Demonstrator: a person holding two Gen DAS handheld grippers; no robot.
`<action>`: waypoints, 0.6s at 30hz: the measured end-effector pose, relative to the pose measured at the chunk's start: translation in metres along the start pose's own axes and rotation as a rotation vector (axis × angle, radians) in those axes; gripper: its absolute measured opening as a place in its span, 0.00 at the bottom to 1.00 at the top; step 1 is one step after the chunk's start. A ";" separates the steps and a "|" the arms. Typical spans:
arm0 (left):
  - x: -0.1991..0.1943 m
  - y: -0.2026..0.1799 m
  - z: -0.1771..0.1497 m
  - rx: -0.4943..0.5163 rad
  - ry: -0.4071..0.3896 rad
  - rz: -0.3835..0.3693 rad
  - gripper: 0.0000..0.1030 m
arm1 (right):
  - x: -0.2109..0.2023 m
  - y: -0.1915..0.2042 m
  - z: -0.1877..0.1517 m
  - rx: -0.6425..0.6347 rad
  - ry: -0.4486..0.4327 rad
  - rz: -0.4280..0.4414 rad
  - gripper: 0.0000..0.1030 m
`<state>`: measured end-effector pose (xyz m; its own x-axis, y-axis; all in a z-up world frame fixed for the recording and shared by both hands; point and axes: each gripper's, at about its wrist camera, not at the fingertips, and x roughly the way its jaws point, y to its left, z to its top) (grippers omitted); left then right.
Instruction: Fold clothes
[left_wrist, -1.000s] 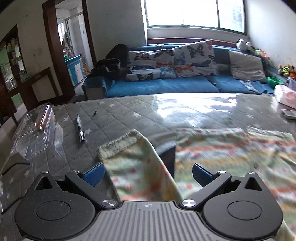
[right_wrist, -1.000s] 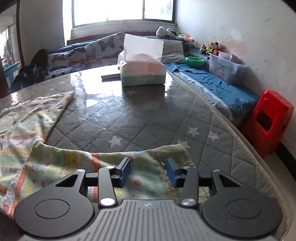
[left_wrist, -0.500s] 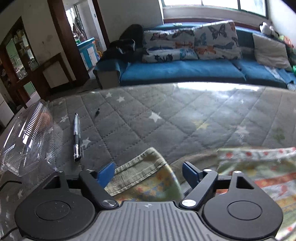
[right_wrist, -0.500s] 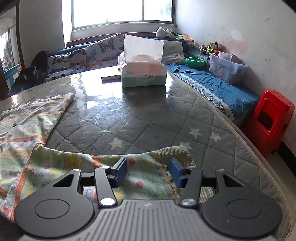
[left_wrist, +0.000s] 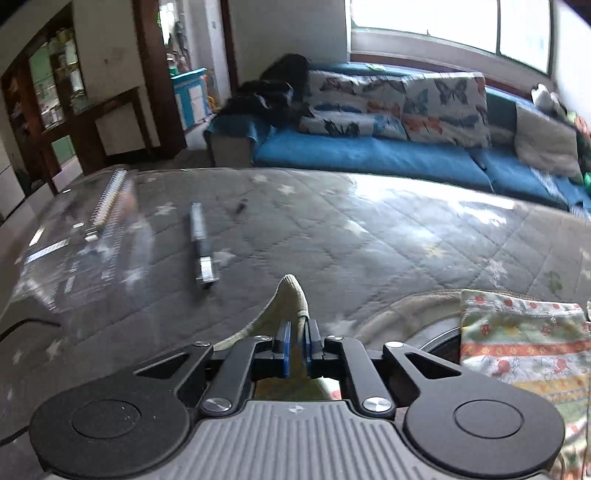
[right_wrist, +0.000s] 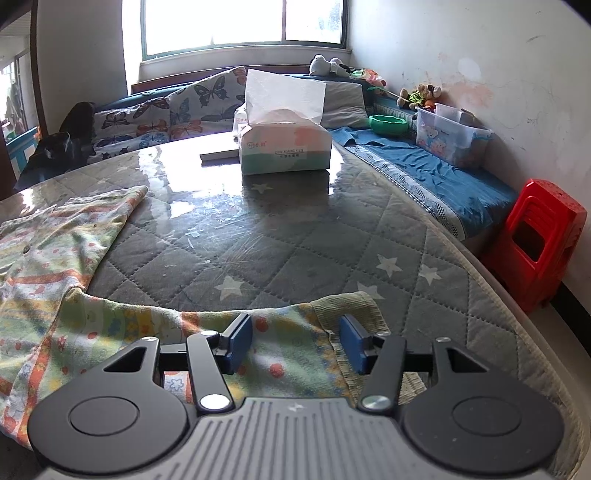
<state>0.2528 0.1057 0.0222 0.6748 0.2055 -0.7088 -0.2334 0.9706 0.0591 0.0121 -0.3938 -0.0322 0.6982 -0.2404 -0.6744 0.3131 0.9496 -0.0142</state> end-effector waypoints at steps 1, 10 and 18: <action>-0.007 0.008 -0.002 -0.015 -0.009 0.004 0.05 | 0.000 0.000 0.000 0.002 -0.002 -0.001 0.54; -0.098 0.089 -0.042 -0.166 -0.150 0.003 0.04 | 0.001 0.002 0.001 -0.037 -0.010 -0.006 0.55; -0.121 0.124 -0.105 -0.186 -0.136 0.054 0.04 | -0.028 0.034 0.012 -0.216 -0.043 0.086 0.55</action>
<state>0.0686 0.1882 0.0420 0.7433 0.2835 -0.6059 -0.3880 0.9205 -0.0453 0.0105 -0.3571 -0.0051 0.7448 -0.1603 -0.6478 0.1093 0.9869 -0.1186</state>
